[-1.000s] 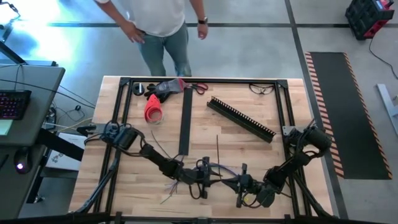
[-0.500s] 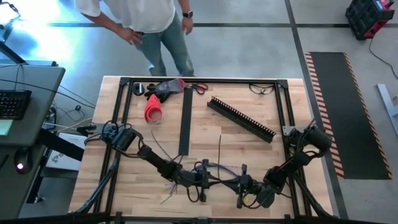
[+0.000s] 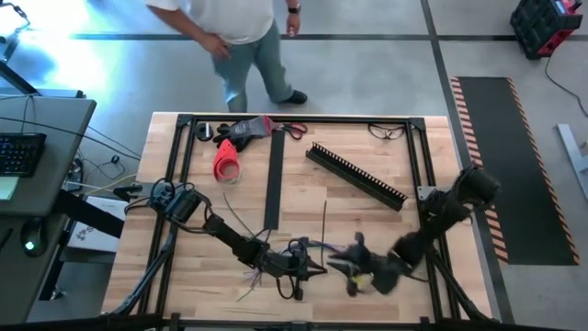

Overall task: Ziptie cables
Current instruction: Wrap the black zip tie on the cables

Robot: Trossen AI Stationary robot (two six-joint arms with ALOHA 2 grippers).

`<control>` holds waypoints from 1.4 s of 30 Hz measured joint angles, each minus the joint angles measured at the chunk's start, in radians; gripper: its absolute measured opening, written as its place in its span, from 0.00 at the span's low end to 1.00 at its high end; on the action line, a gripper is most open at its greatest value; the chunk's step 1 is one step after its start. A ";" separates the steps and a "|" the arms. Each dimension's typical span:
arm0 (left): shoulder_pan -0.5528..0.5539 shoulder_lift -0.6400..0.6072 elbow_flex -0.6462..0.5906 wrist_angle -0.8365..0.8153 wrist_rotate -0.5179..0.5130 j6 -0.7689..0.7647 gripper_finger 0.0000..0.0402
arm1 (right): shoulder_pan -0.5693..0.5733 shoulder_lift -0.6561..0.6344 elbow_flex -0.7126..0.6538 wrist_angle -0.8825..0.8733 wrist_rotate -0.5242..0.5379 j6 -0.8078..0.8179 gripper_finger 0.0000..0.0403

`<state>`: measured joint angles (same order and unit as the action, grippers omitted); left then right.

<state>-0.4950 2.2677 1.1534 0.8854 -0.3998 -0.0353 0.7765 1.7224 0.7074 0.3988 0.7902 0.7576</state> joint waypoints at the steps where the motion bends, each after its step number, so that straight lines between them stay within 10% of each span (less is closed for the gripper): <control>1: 0.000 0.000 0.000 0.000 0.001 -0.005 0.00 | -0.039 -0.005 0.000 -0.061 -0.069 0.002 0.24; 10: -0.002 0.000 0.000 -0.018 0.002 -0.028 0.00 | -0.386 -0.006 -0.046 -0.201 -0.293 -0.132 0.42; 23: -0.004 0.001 -0.001 -0.026 0.020 -0.031 0.00 | -0.651 -0.046 -0.201 0.064 -0.472 -0.310 0.51; 31: -0.005 0.002 -0.001 -0.029 0.024 -0.016 0.00 | -0.676 -0.020 -0.339 0.325 -0.658 -0.286 0.51; 42: -0.003 0.003 -0.001 -0.045 0.024 -0.014 0.00 | -0.669 0.027 -0.333 0.409 -0.642 -0.321 0.51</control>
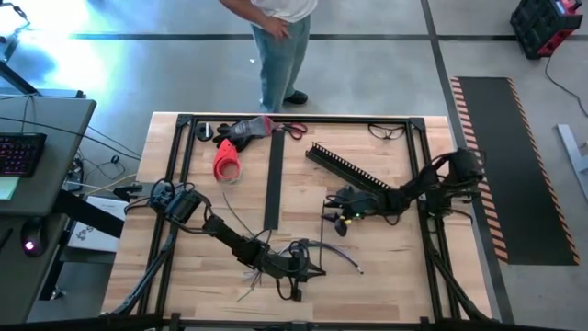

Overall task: Ziptie cables
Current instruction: Wrap the black zip tie on the cables

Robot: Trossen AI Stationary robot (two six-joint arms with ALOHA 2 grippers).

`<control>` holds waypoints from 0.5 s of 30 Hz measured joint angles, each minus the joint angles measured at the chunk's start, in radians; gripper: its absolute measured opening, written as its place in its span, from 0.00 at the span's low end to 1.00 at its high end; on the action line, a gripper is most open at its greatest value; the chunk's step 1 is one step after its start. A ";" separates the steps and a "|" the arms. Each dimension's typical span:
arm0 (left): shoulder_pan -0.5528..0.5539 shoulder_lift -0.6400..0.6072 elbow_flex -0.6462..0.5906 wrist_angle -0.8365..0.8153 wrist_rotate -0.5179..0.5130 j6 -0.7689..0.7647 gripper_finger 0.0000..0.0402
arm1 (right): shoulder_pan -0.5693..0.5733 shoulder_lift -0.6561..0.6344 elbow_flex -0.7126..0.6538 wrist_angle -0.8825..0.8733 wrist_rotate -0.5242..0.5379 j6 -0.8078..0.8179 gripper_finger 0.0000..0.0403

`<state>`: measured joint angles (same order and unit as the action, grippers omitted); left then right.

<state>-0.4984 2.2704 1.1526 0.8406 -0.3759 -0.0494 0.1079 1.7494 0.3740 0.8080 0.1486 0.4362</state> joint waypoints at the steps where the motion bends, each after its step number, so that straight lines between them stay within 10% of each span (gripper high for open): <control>1: 0.000 0.000 0.000 0.000 0.000 0.000 0.00 | -0.003 0.013 0.000 0.013 -0.001 -0.003 0.51; 15: 0.000 0.000 0.000 -0.006 0.010 -0.002 0.00 | -0.003 0.154 0.000 0.210 -0.037 -0.051 0.21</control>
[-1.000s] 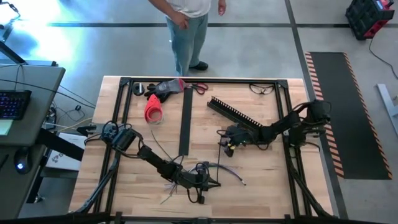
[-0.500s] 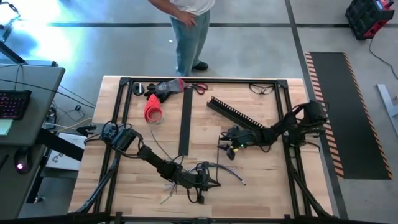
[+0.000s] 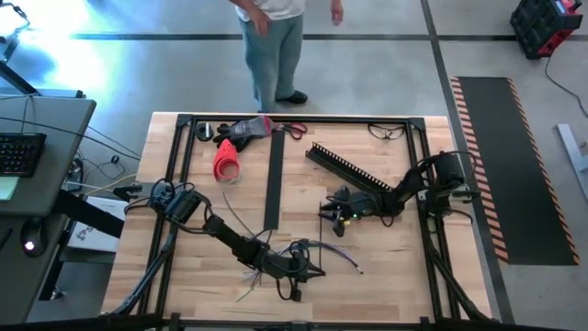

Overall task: Ziptie cables
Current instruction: Wrap the black zip tie on the cables

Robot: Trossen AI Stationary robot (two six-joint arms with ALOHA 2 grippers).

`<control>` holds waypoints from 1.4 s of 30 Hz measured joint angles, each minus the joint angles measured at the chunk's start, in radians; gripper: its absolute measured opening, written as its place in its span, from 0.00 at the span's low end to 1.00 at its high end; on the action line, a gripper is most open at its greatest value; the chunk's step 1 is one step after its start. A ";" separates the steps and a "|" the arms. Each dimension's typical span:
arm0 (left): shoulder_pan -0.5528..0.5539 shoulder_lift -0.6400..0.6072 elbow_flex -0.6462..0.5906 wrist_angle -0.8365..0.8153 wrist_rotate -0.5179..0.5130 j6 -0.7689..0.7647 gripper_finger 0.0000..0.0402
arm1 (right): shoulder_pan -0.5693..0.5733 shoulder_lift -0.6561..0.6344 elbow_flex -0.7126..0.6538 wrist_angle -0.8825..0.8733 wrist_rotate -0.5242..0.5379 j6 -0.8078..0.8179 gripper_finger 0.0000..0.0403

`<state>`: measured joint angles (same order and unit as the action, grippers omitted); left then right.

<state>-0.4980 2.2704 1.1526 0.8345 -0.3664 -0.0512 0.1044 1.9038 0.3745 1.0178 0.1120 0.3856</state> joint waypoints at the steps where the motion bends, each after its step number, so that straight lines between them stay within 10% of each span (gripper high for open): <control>1: 0.000 0.000 0.000 0.000 0.000 -0.004 0.00 | 0.001 0.002 0.000 0.000 0.000 -0.005 0.17; 5: 0.000 -0.010 0.000 -0.004 0.004 -0.045 0.00 | 0.037 0.004 0.000 -0.001 0.044 -0.052 0.02; 26: 0.238 -0.101 -0.077 0.050 0.278 -0.137 0.00 | 0.322 0.006 -0.005 0.166 0.607 -0.302 0.00; 35: 0.241 -0.304 -0.076 -0.368 0.287 0.024 0.00 | 0.376 0.036 -0.005 0.198 0.669 -0.191 0.00; 42: 0.231 -0.276 -0.076 -0.301 0.282 0.021 0.00 | 0.496 0.155 0.007 0.256 0.855 0.012 0.00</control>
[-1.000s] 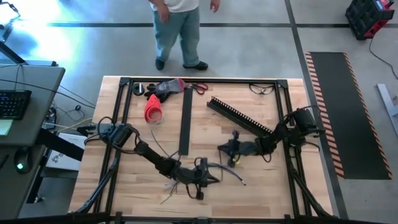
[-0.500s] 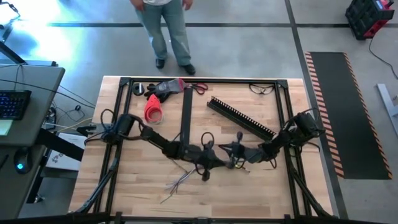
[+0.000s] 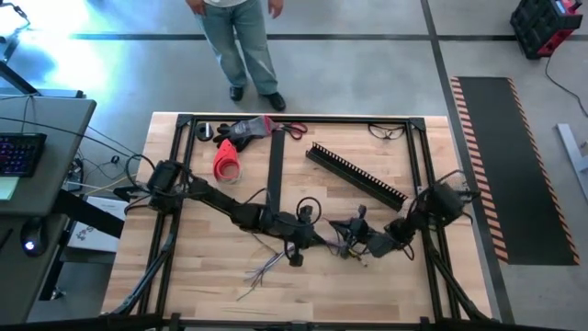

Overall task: Ziptie cables
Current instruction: Wrap the black zip tie on the cables

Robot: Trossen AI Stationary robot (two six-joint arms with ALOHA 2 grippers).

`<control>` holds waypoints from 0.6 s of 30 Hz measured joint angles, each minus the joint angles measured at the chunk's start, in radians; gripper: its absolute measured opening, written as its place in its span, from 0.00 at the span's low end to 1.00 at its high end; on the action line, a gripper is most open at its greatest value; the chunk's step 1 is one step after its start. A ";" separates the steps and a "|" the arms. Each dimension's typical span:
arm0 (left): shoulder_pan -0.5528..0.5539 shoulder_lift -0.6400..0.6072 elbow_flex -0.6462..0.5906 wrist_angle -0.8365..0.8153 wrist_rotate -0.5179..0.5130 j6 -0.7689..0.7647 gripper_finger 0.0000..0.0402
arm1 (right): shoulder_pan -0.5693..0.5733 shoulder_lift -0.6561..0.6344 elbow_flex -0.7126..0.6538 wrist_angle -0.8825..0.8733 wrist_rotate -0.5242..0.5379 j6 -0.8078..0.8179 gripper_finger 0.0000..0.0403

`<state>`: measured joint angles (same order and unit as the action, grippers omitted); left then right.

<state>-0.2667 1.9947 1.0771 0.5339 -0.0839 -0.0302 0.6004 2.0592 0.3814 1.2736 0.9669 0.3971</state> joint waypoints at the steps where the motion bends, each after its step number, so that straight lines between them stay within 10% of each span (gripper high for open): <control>1: -0.004 0.015 0.000 0.027 -0.002 -0.010 0.00 | 0.021 0.022 0.011 0.010 0.029 0.024 0.00; 11: -0.016 0.092 0.008 0.229 0.028 -0.056 0.00 | 0.097 0.180 0.148 0.029 0.283 0.122 0.00; 18: -0.005 0.090 0.009 0.167 0.054 -0.012 0.00 | 0.003 0.130 0.027 0.130 -0.014 0.094 0.00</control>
<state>-0.2722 2.0850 1.0863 0.7009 -0.0302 -0.0426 0.6035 2.1897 0.4088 1.4032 0.9526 0.4908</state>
